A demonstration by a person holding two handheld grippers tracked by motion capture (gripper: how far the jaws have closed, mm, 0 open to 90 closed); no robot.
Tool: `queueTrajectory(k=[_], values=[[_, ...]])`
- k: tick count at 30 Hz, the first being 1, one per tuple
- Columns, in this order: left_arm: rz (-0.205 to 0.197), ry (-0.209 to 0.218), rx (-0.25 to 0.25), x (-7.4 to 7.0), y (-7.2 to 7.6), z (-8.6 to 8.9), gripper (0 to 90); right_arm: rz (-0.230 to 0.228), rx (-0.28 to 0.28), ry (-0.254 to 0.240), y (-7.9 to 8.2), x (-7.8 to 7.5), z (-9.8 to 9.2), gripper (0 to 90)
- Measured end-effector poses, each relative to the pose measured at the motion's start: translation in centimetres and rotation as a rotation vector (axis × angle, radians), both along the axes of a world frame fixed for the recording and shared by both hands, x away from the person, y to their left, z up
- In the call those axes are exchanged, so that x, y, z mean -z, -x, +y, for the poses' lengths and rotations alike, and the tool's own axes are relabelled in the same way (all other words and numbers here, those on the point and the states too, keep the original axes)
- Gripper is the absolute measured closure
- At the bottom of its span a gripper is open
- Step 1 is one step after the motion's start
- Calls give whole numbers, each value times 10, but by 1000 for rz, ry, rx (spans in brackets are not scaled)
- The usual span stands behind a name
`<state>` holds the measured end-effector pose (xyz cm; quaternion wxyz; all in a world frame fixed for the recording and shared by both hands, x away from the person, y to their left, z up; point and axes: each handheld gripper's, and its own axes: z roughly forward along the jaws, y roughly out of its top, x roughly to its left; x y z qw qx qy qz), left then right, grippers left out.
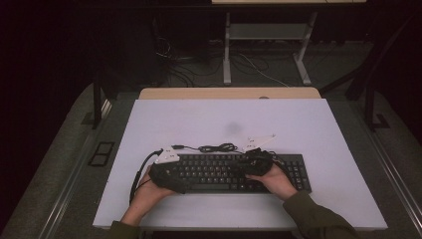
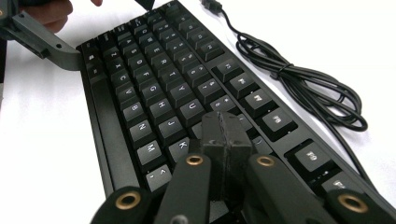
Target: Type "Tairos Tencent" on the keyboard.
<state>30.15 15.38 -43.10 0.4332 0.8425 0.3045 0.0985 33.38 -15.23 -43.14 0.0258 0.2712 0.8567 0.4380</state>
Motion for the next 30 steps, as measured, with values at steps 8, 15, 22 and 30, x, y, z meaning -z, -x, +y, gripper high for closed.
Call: queueTrajectory(k=[8,15,22,30], values=[[2,-3,8,2,0,0,0,0,-8,43,0,3,5,892],[6,3,7,2,0,0,0,-7,-10,69,-1,5,7,892],[3,0,8,2,0,0,0,-12,-8,86,0,6,10,892],[-3,0,9,2,-1,1,0,-9,3,61,0,3,7,876]])
